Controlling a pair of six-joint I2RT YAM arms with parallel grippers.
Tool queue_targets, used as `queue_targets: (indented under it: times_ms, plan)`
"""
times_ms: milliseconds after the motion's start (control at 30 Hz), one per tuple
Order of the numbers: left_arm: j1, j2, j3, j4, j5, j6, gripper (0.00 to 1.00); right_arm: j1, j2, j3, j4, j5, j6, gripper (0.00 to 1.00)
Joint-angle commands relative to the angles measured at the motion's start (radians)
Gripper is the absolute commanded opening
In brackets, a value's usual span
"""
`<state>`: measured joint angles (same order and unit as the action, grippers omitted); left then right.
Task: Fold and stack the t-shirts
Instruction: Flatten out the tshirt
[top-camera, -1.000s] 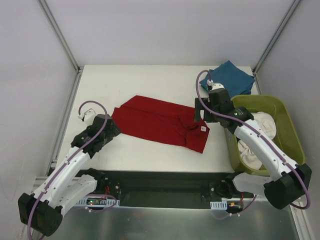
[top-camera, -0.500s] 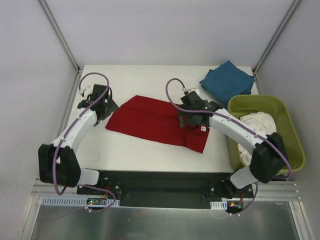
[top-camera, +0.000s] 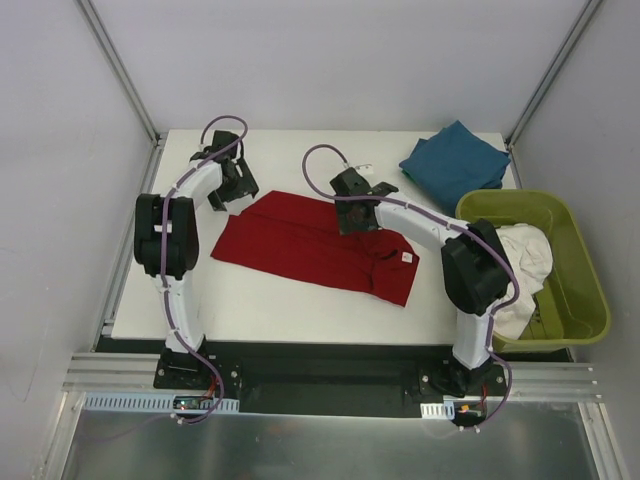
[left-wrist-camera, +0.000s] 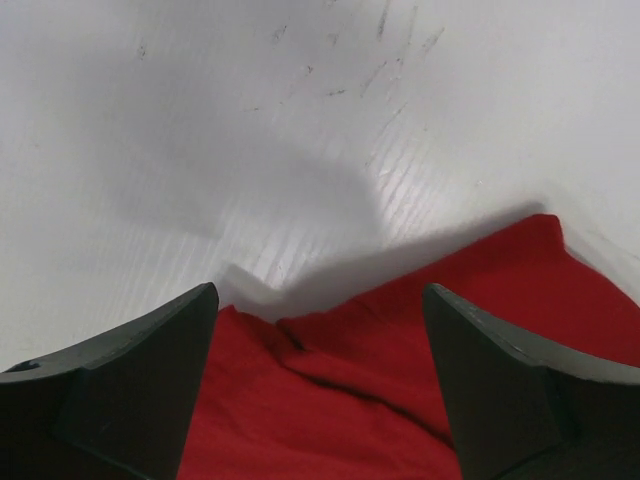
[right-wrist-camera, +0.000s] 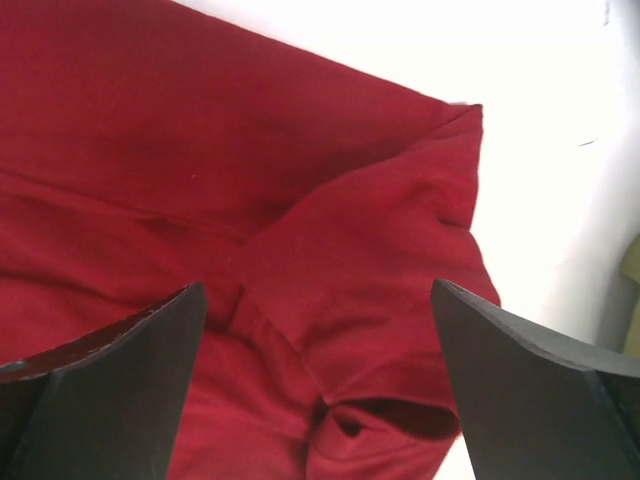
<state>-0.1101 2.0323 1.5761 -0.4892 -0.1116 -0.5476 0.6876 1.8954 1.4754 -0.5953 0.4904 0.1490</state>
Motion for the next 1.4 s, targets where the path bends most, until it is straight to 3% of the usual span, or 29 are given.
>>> queue_targets:
  times_ms: [0, 167, 300, 433, 533, 567, 700, 867, 1000, 1100, 1133, 1200, 1233, 1267, 1367]
  plan:
    - [0.004, 0.092, 0.105, -0.043, -0.002, 0.029, 0.81, -0.017, 0.045, 0.048, 0.0, 0.017, 0.044, 0.99]
    - [0.006, 0.166, 0.125, -0.088, -0.037, -0.003, 0.8, -0.049, 0.054, 0.013, 0.018, -0.01, 0.07, 0.88]
    - [0.006, 0.169, 0.119, -0.097, -0.022, 0.003, 0.64, -0.059, 0.063, -0.009, 0.029, -0.038, 0.073, 0.77]
    - [0.004, 0.138, 0.075, -0.095, 0.11, 0.002, 0.01, -0.06, 0.054, -0.032, 0.029, -0.047, 0.087, 0.61]
    - [0.004, 0.077, 0.0, -0.081, 0.126, -0.008, 0.0, -0.06, 0.015, -0.062, 0.043, -0.041, 0.092, 0.39]
    - [0.004, 0.025, -0.025, -0.075, 0.116, -0.012, 0.0, -0.06, 0.002, -0.09, 0.058, -0.038, 0.09, 0.27]
    - [0.004, -0.157, -0.196, 0.01, 0.098, -0.011, 0.0, -0.06, -0.093, -0.142, 0.101, -0.045, 0.069, 0.04]
    - [0.004, -0.374, -0.327, 0.104, 0.159, -0.012, 0.0, -0.056, -0.231, -0.208, 0.19, -0.101, 0.026, 0.01]
    - [0.004, -0.466, -0.418, 0.138, 0.227, -0.012, 0.0, -0.043, -0.349, -0.271, 0.227, -0.119, -0.014, 0.01]
    - [0.004, -0.495, -0.435, 0.141, 0.187, -0.018, 0.0, -0.042, -0.418, -0.286, 0.226, -0.128, -0.023, 0.01]
    - [0.004, -0.465, -0.423, 0.141, 0.203, -0.008, 0.05, -0.042, -0.427, -0.287, 0.212, -0.131, -0.025, 0.01]
    - [0.004, -0.417, -0.372, 0.138, 0.257, 0.021, 0.44, -0.042, -0.441, -0.291, 0.204, -0.135, -0.022, 0.01]
    - [0.003, -0.359, -0.351, 0.138, 0.279, 0.026, 0.68, -0.042, -0.446, -0.297, 0.201, -0.135, -0.02, 0.01]
    - [0.004, -0.33, -0.305, 0.133, 0.289, 0.031, 0.75, -0.042, -0.444, -0.3, 0.2, -0.133, -0.016, 0.0]
    - [0.003, -0.192, -0.217, 0.117, 0.276, 0.058, 0.81, -0.042, -0.444, -0.306, 0.187, -0.144, -0.012, 0.01]
